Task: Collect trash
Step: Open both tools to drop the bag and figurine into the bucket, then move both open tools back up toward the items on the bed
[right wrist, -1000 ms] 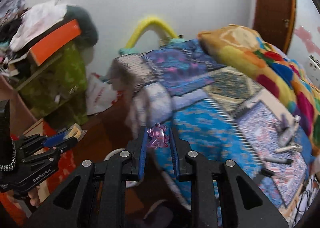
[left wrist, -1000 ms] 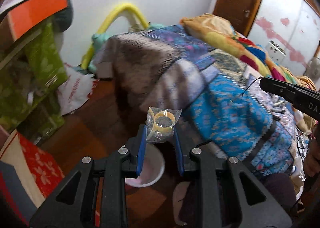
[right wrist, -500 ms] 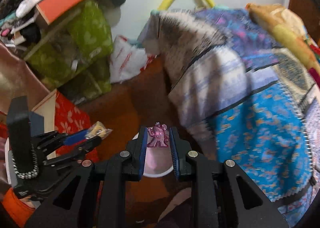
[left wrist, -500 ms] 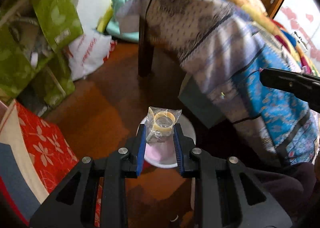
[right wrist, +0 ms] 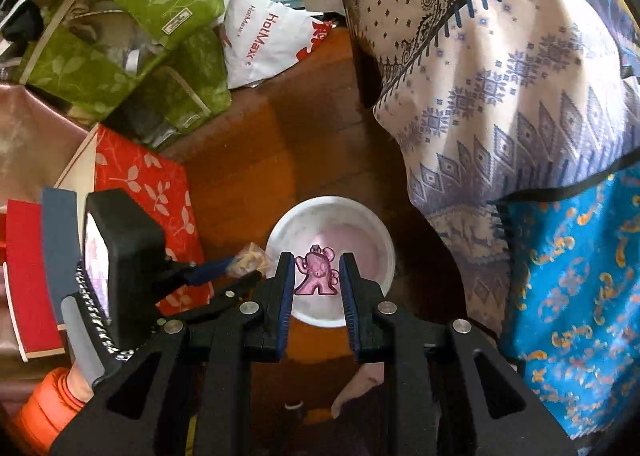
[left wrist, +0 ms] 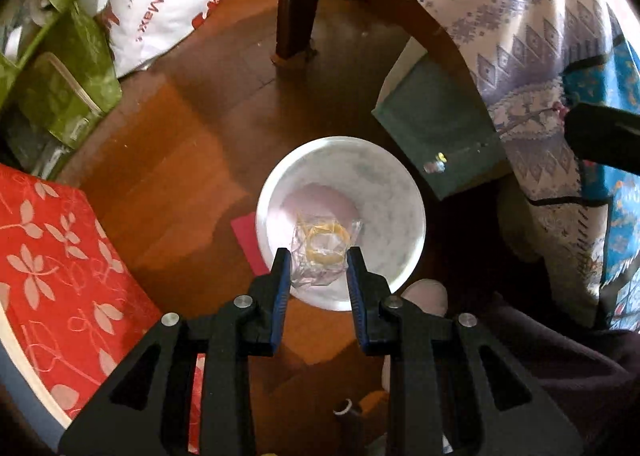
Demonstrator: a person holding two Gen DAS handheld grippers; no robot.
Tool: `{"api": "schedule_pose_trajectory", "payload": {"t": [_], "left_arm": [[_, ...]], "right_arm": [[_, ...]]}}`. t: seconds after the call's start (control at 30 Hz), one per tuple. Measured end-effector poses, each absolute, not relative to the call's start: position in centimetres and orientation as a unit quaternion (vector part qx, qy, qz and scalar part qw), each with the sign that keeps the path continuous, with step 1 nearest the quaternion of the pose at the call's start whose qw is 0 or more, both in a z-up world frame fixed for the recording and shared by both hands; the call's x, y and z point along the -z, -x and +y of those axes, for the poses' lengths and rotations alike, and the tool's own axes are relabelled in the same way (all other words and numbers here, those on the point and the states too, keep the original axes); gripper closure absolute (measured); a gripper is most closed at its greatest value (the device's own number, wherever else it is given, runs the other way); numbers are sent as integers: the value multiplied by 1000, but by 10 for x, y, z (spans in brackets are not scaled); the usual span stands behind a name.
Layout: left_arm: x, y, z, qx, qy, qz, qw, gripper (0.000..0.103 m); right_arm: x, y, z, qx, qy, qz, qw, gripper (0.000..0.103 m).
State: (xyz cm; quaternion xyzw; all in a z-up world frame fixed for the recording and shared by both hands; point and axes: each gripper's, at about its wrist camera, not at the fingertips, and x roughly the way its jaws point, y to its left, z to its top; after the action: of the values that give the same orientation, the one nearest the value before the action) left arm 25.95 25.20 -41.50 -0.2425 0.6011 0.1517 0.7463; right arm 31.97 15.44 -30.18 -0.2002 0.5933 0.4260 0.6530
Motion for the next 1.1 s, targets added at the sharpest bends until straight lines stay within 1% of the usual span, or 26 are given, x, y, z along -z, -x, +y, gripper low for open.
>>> {"api": "schedule_pose_trajectory", "payload": {"t": [0.07,0.17,0.2,0.37,0.57,0.83,1.1], "left_arm": [[418,-262,254,-147,255,608,738,65],[422,-263,257,-149,272,611,728,63],[422,-264,256,-149,273,612,727,63],[409,-263,252,-159,258,608,734,63],[374,-258,251,-164,248,585,754,63],[302,-246,240,-171,225,537,795,63],[225,-236,207,-160,203,479,839,63]], "right_arm": [[303,-322,155,-427,198,595,652,80],[306,-325,155,-424,197,601,648,66],[307,-326,155,-424,197,602,648,64],[303,-328,151,-420,197,597,654,64],[287,-328,137,-420,194,582,669,64],[244,-316,110,-422,192,536,706,64],[189,-307,63,-419,150,492,748,64]]}}
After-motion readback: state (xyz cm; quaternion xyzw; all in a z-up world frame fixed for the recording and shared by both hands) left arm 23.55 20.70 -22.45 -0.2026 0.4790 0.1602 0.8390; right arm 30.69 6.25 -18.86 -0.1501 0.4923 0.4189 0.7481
